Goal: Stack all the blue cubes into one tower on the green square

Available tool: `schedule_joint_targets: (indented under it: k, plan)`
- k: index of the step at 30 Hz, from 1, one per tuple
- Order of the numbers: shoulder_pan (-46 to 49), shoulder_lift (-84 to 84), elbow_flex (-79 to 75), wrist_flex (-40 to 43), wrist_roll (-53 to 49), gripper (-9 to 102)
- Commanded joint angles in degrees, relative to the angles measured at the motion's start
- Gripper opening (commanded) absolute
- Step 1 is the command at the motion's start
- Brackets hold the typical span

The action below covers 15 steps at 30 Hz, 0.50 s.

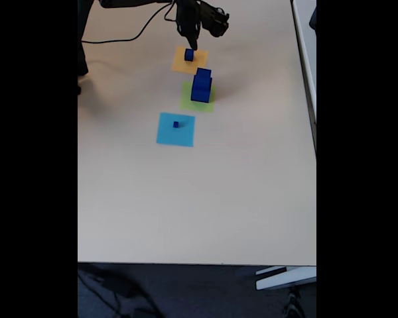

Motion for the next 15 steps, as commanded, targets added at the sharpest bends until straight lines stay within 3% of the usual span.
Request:
schedule_joint_targets:
  k: [1, 15]
  plan:
    - [-0.88, 0.44, -0.09, 0.18, 0.70, 16]
    - [0.26, 1.85, 1.93, 0.26, -0.97, 20]
